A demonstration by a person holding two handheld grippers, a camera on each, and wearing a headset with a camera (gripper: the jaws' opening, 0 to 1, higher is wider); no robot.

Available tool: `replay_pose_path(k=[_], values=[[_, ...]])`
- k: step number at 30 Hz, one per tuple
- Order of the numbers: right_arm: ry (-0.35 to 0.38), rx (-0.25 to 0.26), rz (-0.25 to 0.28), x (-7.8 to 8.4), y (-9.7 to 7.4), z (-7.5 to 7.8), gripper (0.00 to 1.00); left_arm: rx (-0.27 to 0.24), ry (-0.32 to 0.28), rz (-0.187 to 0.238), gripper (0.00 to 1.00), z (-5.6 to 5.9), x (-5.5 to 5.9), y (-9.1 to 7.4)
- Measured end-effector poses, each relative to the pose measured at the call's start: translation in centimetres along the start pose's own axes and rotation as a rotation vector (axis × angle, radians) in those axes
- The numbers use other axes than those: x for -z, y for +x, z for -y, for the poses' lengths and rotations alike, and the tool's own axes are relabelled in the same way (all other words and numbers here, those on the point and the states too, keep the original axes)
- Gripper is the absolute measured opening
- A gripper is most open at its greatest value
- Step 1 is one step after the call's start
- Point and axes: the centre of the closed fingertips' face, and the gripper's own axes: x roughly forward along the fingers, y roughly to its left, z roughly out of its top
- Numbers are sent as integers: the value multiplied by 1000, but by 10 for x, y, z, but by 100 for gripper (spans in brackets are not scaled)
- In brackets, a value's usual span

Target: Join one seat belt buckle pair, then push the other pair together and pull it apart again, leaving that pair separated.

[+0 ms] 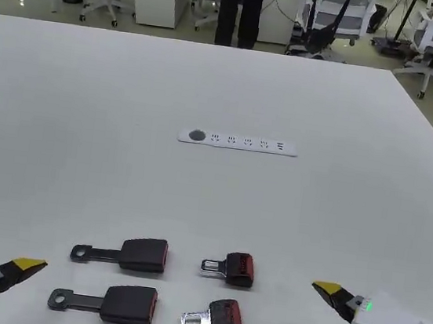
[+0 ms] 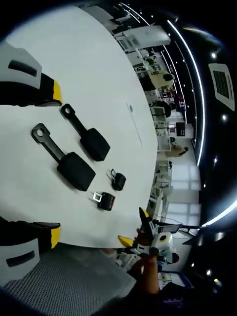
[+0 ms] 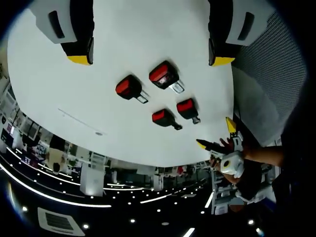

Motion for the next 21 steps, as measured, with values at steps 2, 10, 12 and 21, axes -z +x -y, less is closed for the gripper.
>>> replay_pose_path(k=[2, 10, 12, 21], values=[[0, 2, 1, 0, 0, 0, 98, -7, -4, 2, 100, -1, -1, -1], [1, 6, 2, 0, -1, 1, 98, -16, -13, 10, 100, -3, -2, -1], [0, 6, 2, 0, -1, 1, 98, -17, -15, 12, 100, -4, -2, -1], [-3, 12, 5, -1, -2, 2, 97, -24, -16, 18, 100, -5, -4, -2]])
